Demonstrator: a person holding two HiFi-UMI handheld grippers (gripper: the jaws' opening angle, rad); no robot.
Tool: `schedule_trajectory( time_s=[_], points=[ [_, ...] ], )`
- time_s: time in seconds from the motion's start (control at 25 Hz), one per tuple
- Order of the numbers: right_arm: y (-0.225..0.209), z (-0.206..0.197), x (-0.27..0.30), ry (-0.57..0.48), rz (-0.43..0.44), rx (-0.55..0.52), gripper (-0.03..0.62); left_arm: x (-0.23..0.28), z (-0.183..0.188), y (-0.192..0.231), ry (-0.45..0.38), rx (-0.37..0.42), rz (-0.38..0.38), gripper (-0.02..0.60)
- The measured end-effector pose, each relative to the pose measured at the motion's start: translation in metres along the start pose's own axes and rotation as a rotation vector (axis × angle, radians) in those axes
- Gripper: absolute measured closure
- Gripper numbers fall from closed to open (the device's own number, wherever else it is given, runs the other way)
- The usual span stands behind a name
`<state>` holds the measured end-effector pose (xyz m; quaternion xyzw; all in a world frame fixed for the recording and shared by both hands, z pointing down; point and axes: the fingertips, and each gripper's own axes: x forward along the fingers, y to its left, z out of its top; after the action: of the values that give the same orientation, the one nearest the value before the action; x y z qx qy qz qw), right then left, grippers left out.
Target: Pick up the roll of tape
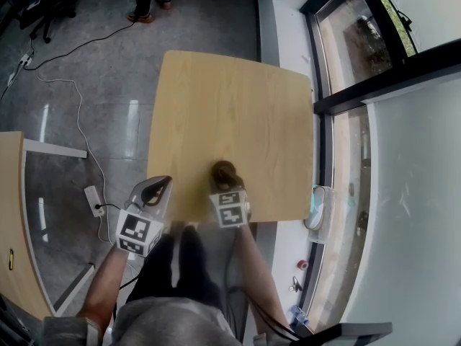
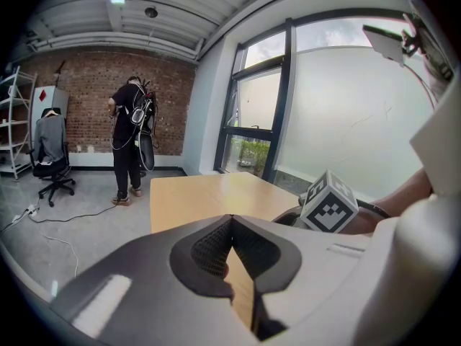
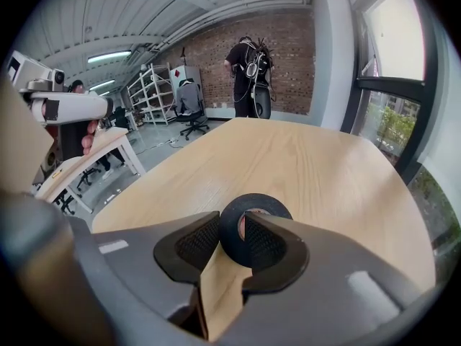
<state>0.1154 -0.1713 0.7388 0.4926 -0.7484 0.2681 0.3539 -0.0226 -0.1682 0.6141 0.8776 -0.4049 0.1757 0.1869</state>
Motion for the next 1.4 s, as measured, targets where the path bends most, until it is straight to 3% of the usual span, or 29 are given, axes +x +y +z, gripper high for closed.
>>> schedule_trajectory(
  time_s=[0.28, 0.72, 0.96, 1.4],
  points=[
    [-0.004, 0.01, -0.014, -0.069, 0.028, 0.097, 0.476, -0.001, 0.011, -0.006, -0.011, 0.022, -0.009, 0.581],
    [-0.01, 0.053, -0.055, -0.226, 0.024, 0.12, 0.479, -0.001, 0.031, -0.018, -0.04, 0.045, -0.026, 0.581],
    [-0.01, 0.085, -0.092, -0.383, 0.063, 0.212, 0.479, -0.001, 0.043, -0.018, -0.06, 0.052, -0.018, 0.581],
    [0.0, 0.145, -0.175, -0.584, 0.053, 0.187, 0.479, -0.021, 0.106, -0.025, -0.163, 0.077, -0.019, 0.581]
  ],
)
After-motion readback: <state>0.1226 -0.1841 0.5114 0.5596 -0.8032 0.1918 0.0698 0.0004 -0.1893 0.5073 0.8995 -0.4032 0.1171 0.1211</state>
